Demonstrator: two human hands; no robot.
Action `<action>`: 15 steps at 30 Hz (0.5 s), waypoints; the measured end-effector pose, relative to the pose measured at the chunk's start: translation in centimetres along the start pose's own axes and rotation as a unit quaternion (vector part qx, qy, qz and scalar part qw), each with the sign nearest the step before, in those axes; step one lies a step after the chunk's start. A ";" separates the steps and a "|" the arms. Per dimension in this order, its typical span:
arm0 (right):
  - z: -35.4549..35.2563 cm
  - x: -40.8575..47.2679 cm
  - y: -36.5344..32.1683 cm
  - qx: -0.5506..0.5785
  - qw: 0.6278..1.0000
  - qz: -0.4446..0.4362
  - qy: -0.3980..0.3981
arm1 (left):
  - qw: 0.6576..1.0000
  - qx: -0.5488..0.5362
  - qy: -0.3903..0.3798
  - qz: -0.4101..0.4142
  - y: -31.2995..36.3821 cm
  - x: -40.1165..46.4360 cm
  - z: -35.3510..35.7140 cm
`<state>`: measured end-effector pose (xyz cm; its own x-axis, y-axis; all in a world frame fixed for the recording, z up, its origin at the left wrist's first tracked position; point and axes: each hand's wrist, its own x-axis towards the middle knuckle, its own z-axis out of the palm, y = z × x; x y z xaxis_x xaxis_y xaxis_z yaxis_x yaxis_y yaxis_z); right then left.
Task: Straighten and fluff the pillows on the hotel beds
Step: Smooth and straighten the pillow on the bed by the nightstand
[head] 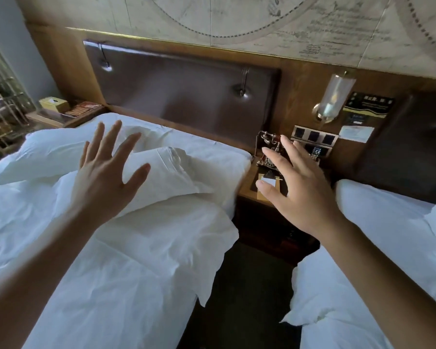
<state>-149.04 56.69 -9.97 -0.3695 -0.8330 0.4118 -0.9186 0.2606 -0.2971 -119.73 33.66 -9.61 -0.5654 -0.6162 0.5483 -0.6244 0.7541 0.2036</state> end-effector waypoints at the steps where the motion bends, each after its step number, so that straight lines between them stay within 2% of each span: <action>1: 0.3 1.7 0.3 -0.001 1.000 -0.006 0.001 | 1.000 -0.007 0.015 0.007 -0.3 1.4 0.3; 4: 1.3 6.1 1.8 -0.004 1.000 -0.011 -0.002 | 0.998 -0.013 0.042 0.037 -1.0 5.3 1.5; 7: 2.8 9.4 3.3 0.007 1.000 -0.018 -0.008 | 0.999 0.008 0.036 0.040 -1.8 7.7 3.4; 15: 7.0 19.5 9.3 0.012 0.995 -0.093 -0.020 | 0.991 0.129 0.017 -0.041 -1.2 12.5 7.9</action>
<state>-163.80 39.39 -10.74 -0.1861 -0.8851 0.4266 -0.9668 0.0876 -0.2400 -130.31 23.20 -9.40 -0.4905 -0.6618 0.5669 -0.7869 0.6159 0.0380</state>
